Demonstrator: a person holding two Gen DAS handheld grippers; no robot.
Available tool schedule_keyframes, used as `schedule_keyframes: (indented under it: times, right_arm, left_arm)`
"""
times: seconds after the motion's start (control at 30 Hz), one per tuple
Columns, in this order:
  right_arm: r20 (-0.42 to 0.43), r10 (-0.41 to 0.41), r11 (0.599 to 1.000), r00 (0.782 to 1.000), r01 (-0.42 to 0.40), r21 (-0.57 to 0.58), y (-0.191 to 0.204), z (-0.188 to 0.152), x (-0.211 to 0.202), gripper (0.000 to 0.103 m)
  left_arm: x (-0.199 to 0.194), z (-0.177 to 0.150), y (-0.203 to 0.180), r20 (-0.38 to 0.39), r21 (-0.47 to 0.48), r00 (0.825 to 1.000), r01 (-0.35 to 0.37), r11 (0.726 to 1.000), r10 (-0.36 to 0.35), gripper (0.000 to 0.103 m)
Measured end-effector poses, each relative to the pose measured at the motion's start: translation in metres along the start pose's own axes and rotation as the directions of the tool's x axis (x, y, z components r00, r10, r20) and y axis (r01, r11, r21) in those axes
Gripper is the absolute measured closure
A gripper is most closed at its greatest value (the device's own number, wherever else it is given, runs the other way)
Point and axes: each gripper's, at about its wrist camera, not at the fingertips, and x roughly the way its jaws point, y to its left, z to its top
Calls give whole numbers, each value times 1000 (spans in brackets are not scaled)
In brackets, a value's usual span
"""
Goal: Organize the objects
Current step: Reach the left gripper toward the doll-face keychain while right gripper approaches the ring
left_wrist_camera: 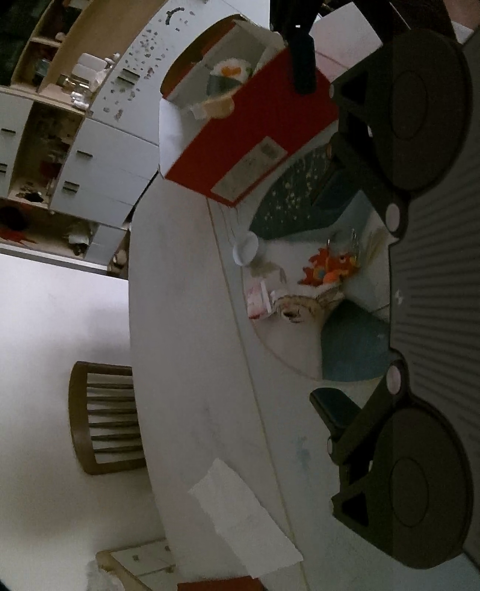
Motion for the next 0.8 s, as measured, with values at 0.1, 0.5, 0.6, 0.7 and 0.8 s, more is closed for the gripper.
schedule_keyframes:
  times: [0.1, 0.5, 0.6, 0.7, 0.8]
  right_arm:
    - [-16, -5, 1000, 1000, 5, -14, 5, 4, 16, 16]
    - [-48, 1, 997, 999, -4, -72, 18, 18, 69, 18]
    - [-54, 2, 997, 999, -6, -73, 18, 21, 78, 21]
    - [-58, 7, 996, 998, -12, -88, 19, 22, 83, 23]
    - [-63, 16, 995, 998, -22, -93, 21, 24, 87, 30]
  left_arm:
    - [12, 1, 5, -5, 9, 1000, -11, 1000, 11, 0]
    - [57, 6, 27, -41, -20, 999, 22, 1000, -23, 0]
    - [64, 7, 25, -45, -10, 999, 3, 1000, -3, 0]
    - [70, 9, 26, -45, -16, 999, 2, 1000, -3, 0]
    - [74, 9, 28, -47, -23, 999, 4, 1000, -6, 1]
